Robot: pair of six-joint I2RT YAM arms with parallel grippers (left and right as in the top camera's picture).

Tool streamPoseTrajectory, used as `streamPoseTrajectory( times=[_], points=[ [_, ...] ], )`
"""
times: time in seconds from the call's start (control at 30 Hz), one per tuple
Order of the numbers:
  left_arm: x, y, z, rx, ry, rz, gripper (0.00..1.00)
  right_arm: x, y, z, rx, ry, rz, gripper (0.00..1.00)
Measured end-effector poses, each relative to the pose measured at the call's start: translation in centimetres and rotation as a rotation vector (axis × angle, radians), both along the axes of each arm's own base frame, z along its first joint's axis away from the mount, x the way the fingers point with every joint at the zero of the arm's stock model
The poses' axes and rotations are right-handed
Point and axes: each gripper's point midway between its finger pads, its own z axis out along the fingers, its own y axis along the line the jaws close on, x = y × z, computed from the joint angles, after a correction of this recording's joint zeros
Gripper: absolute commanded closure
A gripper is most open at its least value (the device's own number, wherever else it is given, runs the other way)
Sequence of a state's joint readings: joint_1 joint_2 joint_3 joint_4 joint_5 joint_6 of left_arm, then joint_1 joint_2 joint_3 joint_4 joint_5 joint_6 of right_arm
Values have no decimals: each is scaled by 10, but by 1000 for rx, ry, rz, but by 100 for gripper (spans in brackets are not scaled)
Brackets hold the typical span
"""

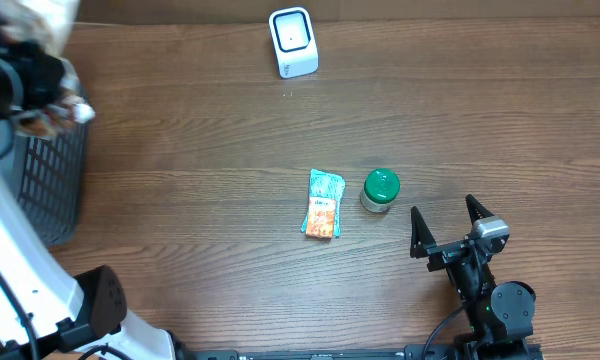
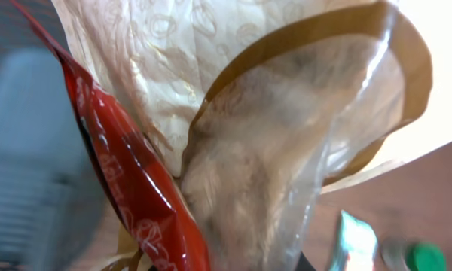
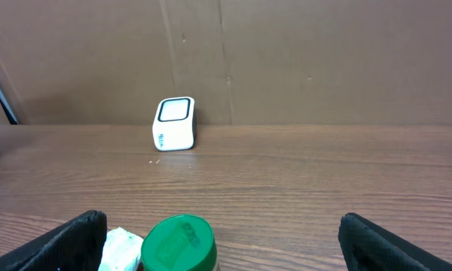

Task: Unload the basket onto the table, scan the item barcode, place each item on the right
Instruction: 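Lift the held snack pack out of the basket with the left gripper, then carry the snack pack to the table left of the wipes pack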

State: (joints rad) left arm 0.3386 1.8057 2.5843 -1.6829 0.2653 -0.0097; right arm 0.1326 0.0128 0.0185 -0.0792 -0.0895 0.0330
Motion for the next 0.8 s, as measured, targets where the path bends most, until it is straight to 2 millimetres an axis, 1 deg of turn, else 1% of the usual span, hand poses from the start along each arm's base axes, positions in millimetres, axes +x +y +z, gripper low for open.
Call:
streamPoseTrajectory(
  times=[0.1, 0.17, 0.3, 0.43, 0.53, 0.6, 0.67, 0.73, 0.8],
  points=[
    [6, -30, -16, -12, 57, -79, 96, 0, 0, 0, 0, 0, 0, 0],
    [8, -50, -34, -25, 121, -130, 96, 0, 0, 0, 0, 0, 0, 0],
    [5, -96, -88, -45, 307, -245, 95, 0, 0, 0, 0, 0, 0, 0],
    [1, -130, -140, -50, 451, -321, 96, 0, 0, 0, 0, 0, 0, 0],
    [-5, -149, -178, -52, 536, -356, 95, 0, 0, 0, 0, 0, 0, 0],
    [-7, -160, -199, -49, 565, -370, 95, 0, 0, 0, 0, -1, 0, 0],
    [-10, -172, -226, -44, 597, -371, 96, 0, 0, 0, 0, 0, 0, 0],
    [-12, -178, -240, -37, 611, -369, 96, 0, 0, 0, 0, 0, 0, 0],
    [-14, -187, -264, -24, 624, -354, 96, 0, 0, 0, 0, 0, 0, 0]
  ],
)
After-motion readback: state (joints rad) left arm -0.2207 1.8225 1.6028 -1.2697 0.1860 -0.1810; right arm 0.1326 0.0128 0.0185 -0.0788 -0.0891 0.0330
